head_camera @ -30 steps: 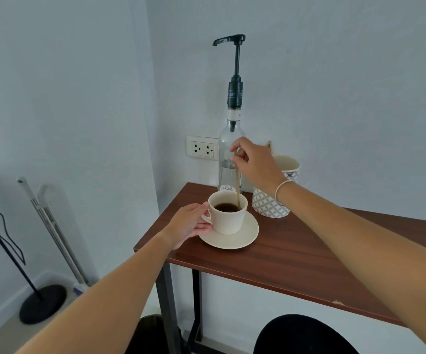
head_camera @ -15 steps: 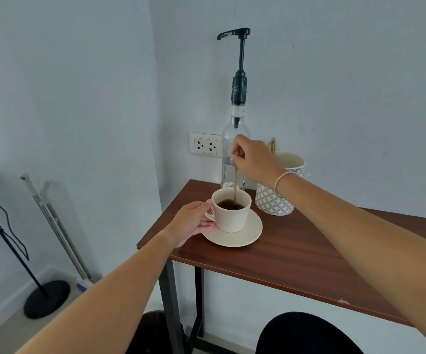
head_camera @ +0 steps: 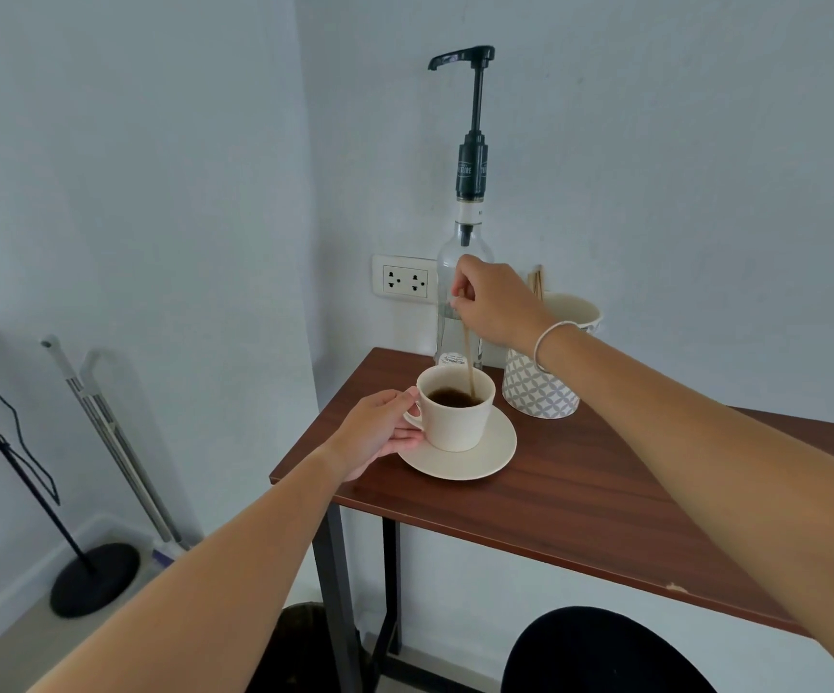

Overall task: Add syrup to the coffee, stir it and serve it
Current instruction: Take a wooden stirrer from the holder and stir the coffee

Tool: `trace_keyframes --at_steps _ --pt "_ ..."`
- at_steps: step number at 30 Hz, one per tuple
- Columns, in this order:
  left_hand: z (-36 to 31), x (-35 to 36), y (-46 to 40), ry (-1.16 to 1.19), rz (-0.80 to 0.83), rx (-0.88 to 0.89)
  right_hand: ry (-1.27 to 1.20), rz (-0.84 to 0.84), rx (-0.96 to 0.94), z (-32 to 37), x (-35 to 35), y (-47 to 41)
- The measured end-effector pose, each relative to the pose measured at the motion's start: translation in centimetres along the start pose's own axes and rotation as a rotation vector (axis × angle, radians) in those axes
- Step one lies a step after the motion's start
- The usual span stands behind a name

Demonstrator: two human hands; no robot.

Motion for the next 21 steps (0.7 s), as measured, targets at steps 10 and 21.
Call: trace_keyframes --at_steps 10,21 --pt "0.0 0.0 -0.1 0.018 0.013 0.008 -0.047 -0.023 0.054 -0.2 -0.1 0.1" --pt "0.1 -0.1 -0.3 0.033 0.02 0.009 -0.201 0.008 0.081 0.3 0.6 -0.3"
Point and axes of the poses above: each hand's wrist, its own y-axis away from the middle knuckle, its own x-axis out of the palm, z = x × y, the point moved 9 cm from there along -y, towards the middle knuckle, and after that the axes turned 8 degrees about -x, right-handed, at the moved point
